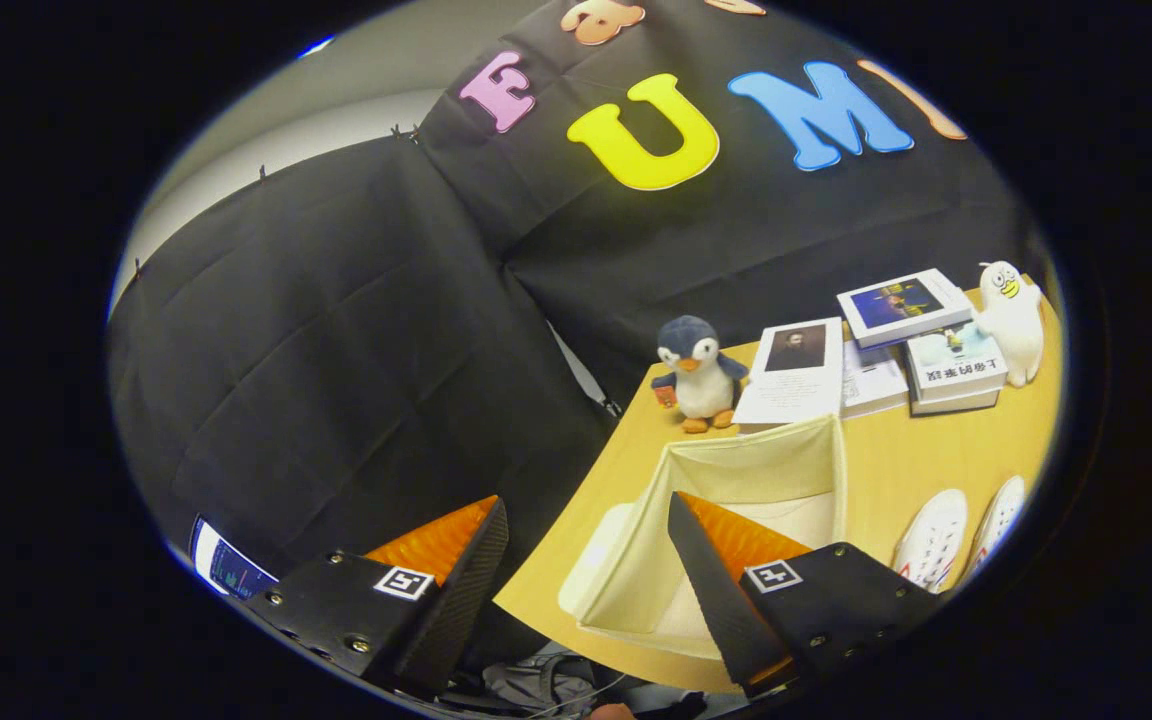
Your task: Open the storage box then place both shoes into the box .Put the left shoe in first, then the right shoe, with the right side of both shoes facing outward in a uniform manner.
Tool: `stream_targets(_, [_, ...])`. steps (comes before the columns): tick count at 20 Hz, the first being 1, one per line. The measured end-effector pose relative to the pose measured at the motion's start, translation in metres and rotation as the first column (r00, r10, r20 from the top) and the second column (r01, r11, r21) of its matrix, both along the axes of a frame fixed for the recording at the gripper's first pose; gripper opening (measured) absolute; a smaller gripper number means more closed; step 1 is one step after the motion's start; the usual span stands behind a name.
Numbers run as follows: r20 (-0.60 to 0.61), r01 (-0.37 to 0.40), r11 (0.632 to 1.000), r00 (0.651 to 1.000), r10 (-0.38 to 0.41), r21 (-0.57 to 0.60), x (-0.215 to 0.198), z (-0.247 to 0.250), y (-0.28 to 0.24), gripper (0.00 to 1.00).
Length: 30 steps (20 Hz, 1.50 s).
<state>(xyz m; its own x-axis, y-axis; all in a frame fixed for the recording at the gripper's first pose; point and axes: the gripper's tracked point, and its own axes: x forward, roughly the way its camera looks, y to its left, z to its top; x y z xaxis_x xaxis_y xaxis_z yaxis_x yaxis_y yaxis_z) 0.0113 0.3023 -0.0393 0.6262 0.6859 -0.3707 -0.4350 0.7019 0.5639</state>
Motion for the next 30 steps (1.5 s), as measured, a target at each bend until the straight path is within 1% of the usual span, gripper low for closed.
stream_targets(7, [-0.002,0.094,0.989,0.995,-0.095,-0.114,0.011,-0.025,-0.087,0.97])
stream_targets(10, [-0.030,0.115,0.984,0.992,-0.120,-0.134,0.011,-0.039,-0.111,0.97])
stream_targets(13, [-0.045,0.140,0.973,0.988,-0.150,-0.186,0.015,-0.059,-0.138,0.97])
stream_targets(18, [-0.114,0.177,0.958,0.972,-0.206,-0.224,0.017,-0.098,-0.173,0.98])
stream_targets(23, [-0.184,0.183,0.940,0.953,-0.242,-0.290,0.017,-0.145,-0.203,0.98])
stream_targets(27, [-0.267,0.169,0.938,0.930,-0.253,-0.302,0.011,-0.180,-0.218,0.98])
stream_targets(30, [-0.306,0.162,0.934,0.915,-0.263,-0.318,0.010,-0.202,-0.227,0.98])
